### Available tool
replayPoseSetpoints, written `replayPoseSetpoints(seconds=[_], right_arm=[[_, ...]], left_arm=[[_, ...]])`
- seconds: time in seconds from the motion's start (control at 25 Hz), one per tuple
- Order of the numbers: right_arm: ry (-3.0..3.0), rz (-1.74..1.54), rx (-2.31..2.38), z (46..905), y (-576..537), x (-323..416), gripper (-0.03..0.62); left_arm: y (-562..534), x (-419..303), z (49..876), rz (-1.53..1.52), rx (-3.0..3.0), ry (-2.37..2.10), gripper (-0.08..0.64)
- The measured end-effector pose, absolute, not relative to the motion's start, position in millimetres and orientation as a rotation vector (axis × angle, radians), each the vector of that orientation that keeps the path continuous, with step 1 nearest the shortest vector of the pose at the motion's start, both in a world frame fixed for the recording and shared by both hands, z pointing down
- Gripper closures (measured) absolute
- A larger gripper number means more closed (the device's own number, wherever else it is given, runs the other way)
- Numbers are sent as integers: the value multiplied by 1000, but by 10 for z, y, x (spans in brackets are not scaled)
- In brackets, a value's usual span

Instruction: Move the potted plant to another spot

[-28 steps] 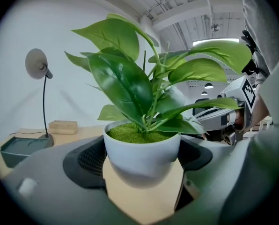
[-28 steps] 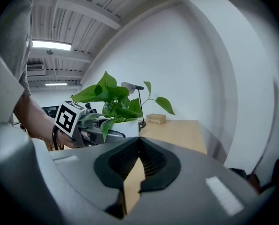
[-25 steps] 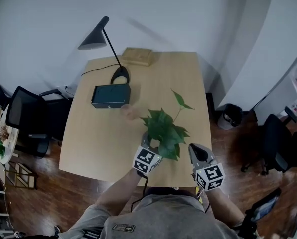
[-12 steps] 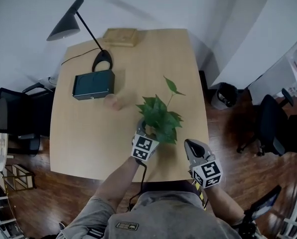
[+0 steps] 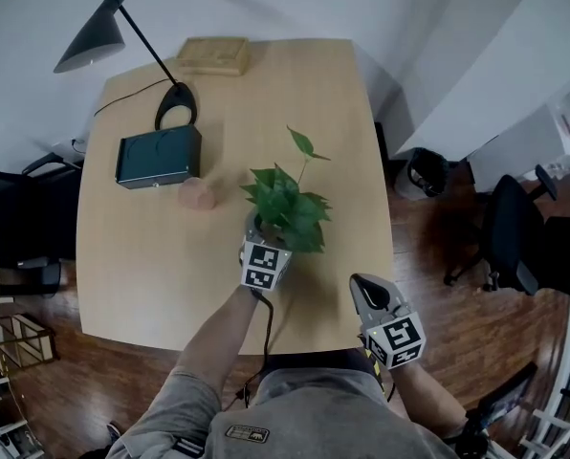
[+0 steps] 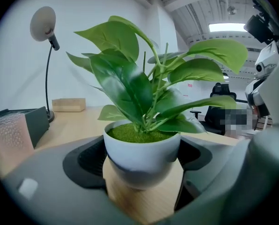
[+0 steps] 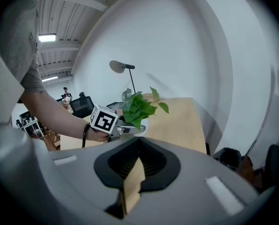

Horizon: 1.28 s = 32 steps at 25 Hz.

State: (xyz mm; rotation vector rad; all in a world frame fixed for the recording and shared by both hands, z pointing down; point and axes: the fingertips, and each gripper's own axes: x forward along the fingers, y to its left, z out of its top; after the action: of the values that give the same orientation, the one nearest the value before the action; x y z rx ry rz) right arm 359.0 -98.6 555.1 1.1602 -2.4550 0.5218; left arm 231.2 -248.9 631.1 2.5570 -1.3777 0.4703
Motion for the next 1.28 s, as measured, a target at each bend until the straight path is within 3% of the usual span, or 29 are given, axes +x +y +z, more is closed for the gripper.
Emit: replayPoseSetpoints(seconds=[1.28], right_arm=[[-2475, 511, 1107, 5558, -1200, 3600, 587]], left_arm=[[-2600, 2190, 6438, 504, 2543, -1350, 67]])
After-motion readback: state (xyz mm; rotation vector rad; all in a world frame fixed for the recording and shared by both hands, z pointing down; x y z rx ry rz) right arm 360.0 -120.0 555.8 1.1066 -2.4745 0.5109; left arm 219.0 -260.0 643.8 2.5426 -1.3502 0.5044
